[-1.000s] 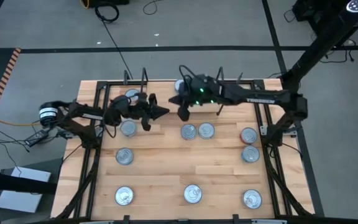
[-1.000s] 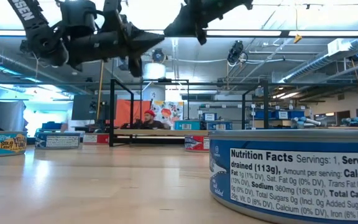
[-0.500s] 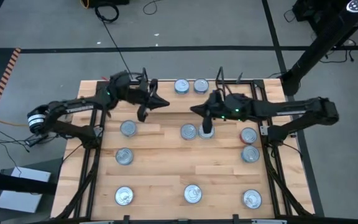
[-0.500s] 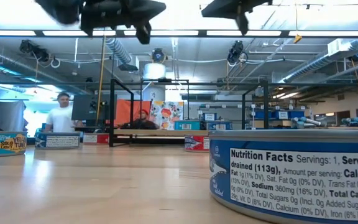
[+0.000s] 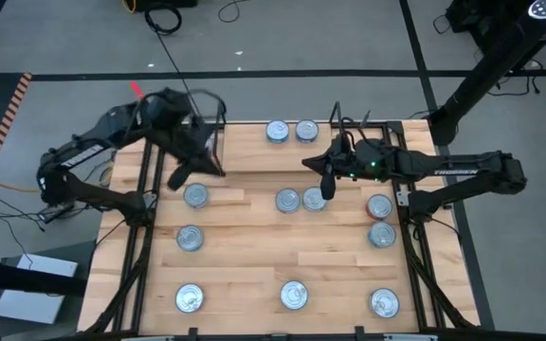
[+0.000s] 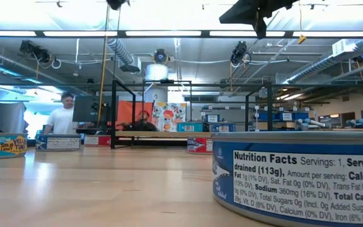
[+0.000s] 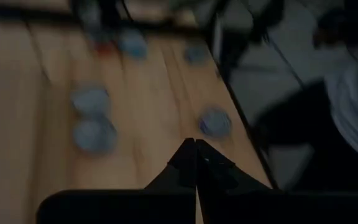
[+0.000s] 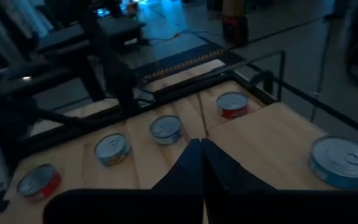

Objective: Stack canned seafood by type on shelf
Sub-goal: Put the red tuna can on the shelf

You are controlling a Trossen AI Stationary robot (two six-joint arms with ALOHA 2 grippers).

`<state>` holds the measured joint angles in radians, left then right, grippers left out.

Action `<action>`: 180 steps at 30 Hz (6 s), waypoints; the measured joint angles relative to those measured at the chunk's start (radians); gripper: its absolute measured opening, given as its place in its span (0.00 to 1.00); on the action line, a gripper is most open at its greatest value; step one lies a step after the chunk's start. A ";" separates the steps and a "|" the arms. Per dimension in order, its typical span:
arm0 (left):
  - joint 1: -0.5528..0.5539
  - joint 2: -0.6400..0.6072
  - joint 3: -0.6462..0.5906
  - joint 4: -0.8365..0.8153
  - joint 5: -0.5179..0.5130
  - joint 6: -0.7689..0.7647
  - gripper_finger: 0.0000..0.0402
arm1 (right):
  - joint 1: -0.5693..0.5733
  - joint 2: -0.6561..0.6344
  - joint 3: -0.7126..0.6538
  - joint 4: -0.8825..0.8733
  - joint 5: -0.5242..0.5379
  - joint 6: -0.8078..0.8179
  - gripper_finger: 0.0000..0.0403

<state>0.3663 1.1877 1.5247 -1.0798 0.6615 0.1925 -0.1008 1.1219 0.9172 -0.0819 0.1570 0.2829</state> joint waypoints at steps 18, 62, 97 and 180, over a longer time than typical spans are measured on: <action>-0.639 0.001 -0.010 -0.246 -0.452 -0.542 0.00 | -0.055 0.002 -0.001 -0.008 -0.177 -0.098 0.00; -1.082 0.028 -0.925 0.695 -0.449 -1.330 0.25 | -0.052 0.004 0.000 -0.004 -0.147 -0.080 0.01; -0.992 0.149 -0.925 0.833 -0.416 -1.486 0.00 | -0.052 0.004 0.001 -0.002 -0.147 -0.123 0.01; -0.515 0.777 -0.866 1.983 -0.761 -0.744 0.00 | 0.442 0.700 0.076 0.025 0.013 0.300 0.01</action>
<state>-0.1482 1.9644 0.6582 0.9036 -0.0998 -0.5511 0.3412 1.8216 0.9936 -0.0571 0.1700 0.5830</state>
